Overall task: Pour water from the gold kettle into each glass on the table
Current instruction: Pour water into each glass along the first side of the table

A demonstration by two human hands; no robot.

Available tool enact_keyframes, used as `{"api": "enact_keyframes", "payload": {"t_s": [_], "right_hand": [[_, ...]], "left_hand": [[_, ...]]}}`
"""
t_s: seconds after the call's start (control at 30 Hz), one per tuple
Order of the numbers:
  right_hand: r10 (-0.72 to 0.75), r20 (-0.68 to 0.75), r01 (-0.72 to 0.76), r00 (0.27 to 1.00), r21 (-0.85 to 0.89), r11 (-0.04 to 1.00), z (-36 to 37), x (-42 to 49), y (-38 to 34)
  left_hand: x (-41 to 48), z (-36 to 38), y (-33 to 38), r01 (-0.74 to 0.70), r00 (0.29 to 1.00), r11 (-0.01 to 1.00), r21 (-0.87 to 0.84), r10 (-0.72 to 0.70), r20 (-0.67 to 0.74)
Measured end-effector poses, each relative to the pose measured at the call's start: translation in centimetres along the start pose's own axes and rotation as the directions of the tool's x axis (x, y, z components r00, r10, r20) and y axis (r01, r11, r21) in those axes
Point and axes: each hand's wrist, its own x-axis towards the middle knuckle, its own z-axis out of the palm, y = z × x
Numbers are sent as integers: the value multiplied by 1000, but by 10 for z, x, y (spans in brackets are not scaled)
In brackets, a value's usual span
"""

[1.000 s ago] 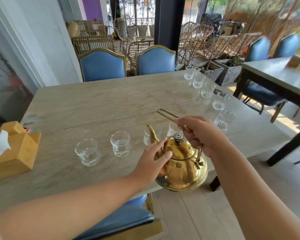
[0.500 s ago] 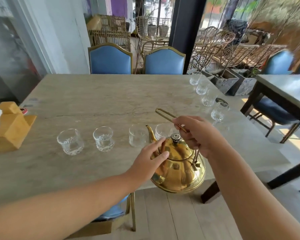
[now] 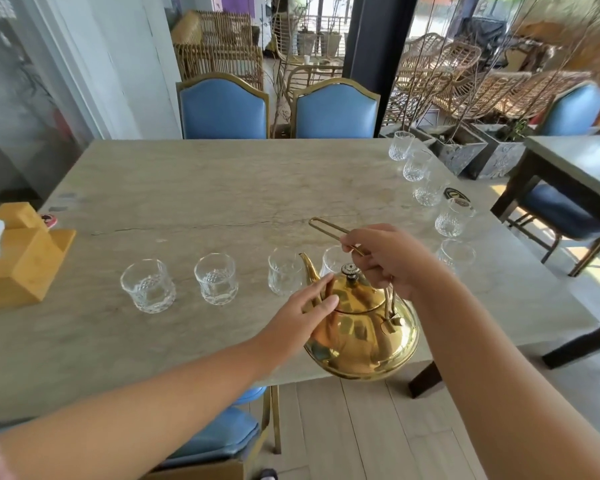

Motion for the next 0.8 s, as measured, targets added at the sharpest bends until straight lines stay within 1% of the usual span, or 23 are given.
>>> {"api": "enact_keyframes", "payload": {"t_s": [0.07, 0.2, 0.5, 0.8], "right_hand": [[7, 12, -7, 1000, -4, 1000, 3, 6, -3], [-1, 27, 3, 1000, -72, 997, 10, 16, -9], [15, 38, -9, 999, -171, 985, 22, 28, -22], [48, 45, -38, 998, -201, 979, 27, 28, -27]], "left_hand": [[2, -3, -1, -1, 1000, 999, -40, 1, -2], [5, -8, -3, 9, 1000, 995, -101, -9, 4], [3, -16, 3, 61, 998, 986, -152, -58, 20], [0, -18, 7, 112, 993, 976, -185, -106, 42]]}}
